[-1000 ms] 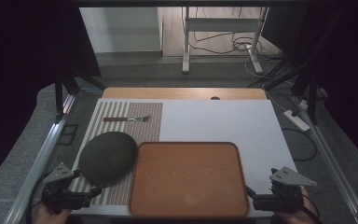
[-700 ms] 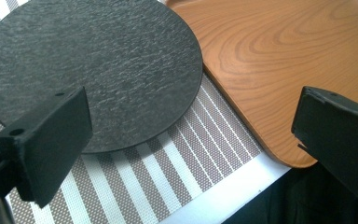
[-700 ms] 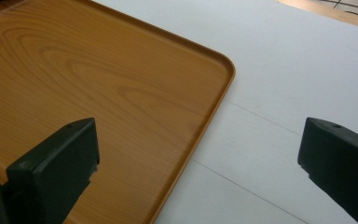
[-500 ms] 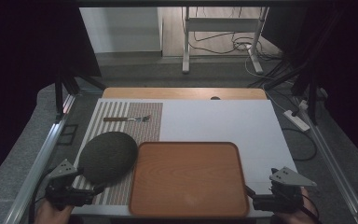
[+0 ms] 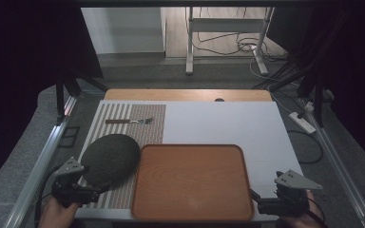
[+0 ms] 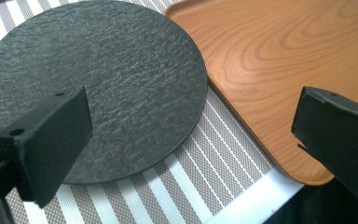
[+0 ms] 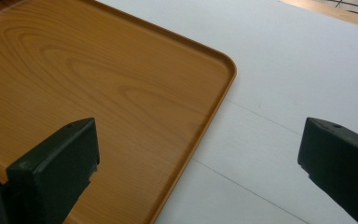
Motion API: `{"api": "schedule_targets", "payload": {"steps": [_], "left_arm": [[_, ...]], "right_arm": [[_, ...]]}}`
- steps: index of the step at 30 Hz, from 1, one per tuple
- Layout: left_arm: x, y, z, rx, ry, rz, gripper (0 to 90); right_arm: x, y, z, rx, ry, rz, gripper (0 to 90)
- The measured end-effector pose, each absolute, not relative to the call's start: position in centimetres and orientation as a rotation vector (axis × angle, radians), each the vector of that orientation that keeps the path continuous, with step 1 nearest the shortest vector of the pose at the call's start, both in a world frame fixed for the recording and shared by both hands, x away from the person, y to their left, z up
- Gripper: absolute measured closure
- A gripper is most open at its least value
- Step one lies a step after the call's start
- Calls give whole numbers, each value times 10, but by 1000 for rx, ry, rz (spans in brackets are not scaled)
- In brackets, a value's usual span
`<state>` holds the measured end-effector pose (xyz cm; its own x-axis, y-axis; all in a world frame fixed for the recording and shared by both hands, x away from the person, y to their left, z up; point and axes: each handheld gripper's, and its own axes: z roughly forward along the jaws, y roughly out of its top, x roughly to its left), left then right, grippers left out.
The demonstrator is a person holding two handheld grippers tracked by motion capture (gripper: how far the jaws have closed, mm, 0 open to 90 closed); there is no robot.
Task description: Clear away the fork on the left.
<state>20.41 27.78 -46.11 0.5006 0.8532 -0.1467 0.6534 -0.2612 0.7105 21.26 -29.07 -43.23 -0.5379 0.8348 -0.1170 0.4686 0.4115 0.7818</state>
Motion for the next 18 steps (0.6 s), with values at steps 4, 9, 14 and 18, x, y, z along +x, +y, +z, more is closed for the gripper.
{"api": "schedule_targets", "payload": {"steps": [4, 9, 14, 18], "left_arm": [[211, 278, -461, 1995, 1251, 331, 0], [218, 276, -464, 2005, 1263, 332, 0], [226, 276, -465, 2013, 1268, 337, 0], [234, 274, -466, 2024, 1272, 346, 0]], "right_arm": [[213, -291, -432, 1108, 2172, 974, 0], [213, -291, -432, 1105, 2176, 973, 0], [213, -291, -432, 1106, 2176, 973, 0], [213, -291, -432, 1105, 2178, 972, 0]]}}
